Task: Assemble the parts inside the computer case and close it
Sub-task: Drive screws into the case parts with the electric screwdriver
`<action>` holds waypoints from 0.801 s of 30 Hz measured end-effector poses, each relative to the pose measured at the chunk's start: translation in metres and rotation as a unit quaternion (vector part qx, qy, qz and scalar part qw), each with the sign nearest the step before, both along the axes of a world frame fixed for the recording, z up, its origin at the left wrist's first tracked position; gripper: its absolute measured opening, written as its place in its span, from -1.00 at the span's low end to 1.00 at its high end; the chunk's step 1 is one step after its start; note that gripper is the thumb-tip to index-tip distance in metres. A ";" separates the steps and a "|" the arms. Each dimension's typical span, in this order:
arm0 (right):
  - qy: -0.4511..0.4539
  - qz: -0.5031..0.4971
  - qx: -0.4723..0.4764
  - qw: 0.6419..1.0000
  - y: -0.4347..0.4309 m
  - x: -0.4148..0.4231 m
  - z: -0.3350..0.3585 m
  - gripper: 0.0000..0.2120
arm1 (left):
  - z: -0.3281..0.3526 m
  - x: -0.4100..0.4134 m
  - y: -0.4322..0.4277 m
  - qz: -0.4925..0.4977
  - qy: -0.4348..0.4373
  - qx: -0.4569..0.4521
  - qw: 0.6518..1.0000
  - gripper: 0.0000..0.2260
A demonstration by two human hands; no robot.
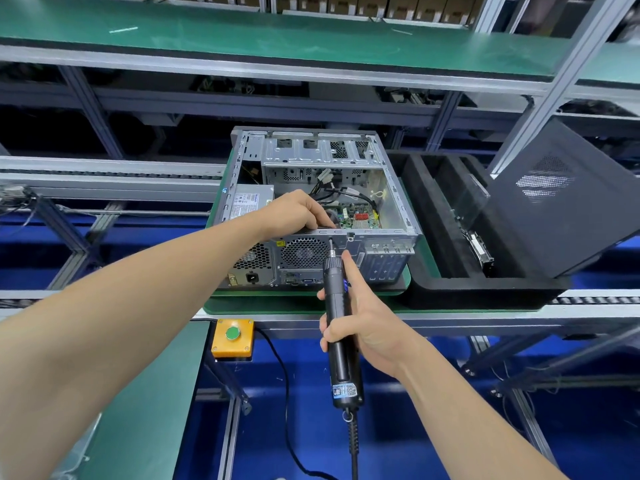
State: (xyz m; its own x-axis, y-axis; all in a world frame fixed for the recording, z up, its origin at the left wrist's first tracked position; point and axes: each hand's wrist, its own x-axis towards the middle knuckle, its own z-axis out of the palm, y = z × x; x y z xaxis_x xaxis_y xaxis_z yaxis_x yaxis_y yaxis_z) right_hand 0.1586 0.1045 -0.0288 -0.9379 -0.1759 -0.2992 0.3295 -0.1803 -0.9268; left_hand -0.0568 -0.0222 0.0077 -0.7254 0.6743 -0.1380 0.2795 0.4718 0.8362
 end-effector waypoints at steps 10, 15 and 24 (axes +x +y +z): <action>-0.007 0.006 0.000 1.000 0.001 -0.002 -0.002 0.28 | 0.003 -0.003 -0.004 -0.021 -0.025 0.002 0.999 -0.59; -0.002 -0.003 -0.002 1.000 -0.001 -0.001 -0.001 0.29 | 0.003 -0.003 -0.004 -0.028 -0.033 0.011 0.999 -0.59; 0.001 -0.008 0.012 1.000 0.000 0.002 0.001 0.29 | 0.003 0.002 -0.005 0.007 0.005 0.021 1.000 -0.64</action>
State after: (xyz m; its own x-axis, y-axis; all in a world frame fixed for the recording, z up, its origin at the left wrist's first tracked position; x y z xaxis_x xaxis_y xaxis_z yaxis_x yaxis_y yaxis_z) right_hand 0.1603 0.1048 -0.0276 -0.9414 -0.1534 -0.3005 0.3240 -0.1627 -0.9320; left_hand -0.0546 -0.0276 0.0107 -0.7355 0.6697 -0.1023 0.2826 0.4405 0.8521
